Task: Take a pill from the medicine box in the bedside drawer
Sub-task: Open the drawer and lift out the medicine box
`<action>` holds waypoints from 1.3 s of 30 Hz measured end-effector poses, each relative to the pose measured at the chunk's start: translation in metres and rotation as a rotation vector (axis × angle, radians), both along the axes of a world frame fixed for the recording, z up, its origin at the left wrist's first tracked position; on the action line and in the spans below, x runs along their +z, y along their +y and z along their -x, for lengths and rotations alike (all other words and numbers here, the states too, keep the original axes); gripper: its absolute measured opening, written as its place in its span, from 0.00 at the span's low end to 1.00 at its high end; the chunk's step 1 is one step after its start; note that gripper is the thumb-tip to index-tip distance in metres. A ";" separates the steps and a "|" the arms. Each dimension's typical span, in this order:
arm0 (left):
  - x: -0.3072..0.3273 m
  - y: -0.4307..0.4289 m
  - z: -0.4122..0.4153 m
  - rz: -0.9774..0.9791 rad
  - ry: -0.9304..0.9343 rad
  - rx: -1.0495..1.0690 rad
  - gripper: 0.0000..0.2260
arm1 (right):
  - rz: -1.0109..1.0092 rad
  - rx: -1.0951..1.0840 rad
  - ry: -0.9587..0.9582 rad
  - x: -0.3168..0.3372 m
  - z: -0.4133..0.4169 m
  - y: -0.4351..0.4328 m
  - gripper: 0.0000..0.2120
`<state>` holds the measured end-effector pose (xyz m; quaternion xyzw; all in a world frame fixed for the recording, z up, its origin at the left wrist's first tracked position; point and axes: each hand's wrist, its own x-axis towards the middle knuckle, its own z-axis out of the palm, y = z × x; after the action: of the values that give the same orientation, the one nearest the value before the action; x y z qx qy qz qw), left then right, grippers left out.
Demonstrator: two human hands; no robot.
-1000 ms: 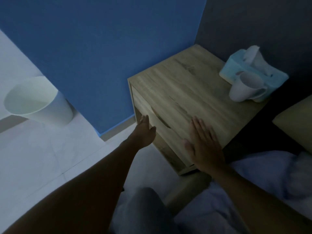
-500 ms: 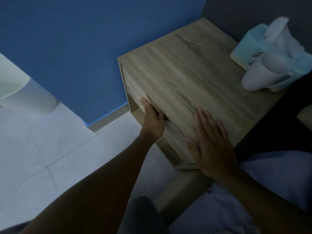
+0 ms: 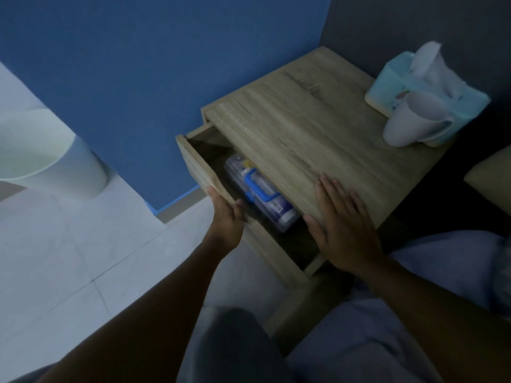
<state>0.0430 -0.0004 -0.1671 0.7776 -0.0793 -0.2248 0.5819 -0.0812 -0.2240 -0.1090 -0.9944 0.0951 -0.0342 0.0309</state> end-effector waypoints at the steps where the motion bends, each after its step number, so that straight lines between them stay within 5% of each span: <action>1: -0.001 0.009 0.002 -0.017 -0.013 0.007 0.40 | 0.000 -0.004 -0.008 0.000 0.000 0.000 0.33; 9: -0.005 0.073 0.019 -0.180 -0.009 0.012 0.42 | 0.021 0.000 -0.008 0.001 0.001 0.002 0.34; 27: 0.029 0.118 0.024 -0.217 0.101 0.027 0.38 | -0.025 -0.009 0.145 0.002 -0.003 0.001 0.34; 32: 0.068 0.130 0.011 -0.324 -0.048 0.077 0.40 | -0.066 -0.192 0.298 0.008 -0.012 0.029 0.35; 36: 0.090 0.126 0.004 -0.388 -0.346 0.003 0.36 | 0.036 0.020 0.064 0.018 -0.005 0.086 0.34; 39: 0.097 0.109 -0.004 -0.439 -0.367 -0.105 0.36 | -0.051 0.101 -0.027 0.011 0.000 0.129 0.28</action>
<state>0.0470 0.1082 -0.0697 0.9074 -0.1728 -0.1220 0.3633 -0.0815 -0.0953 -0.0979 -0.9963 0.0452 -0.0433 0.0592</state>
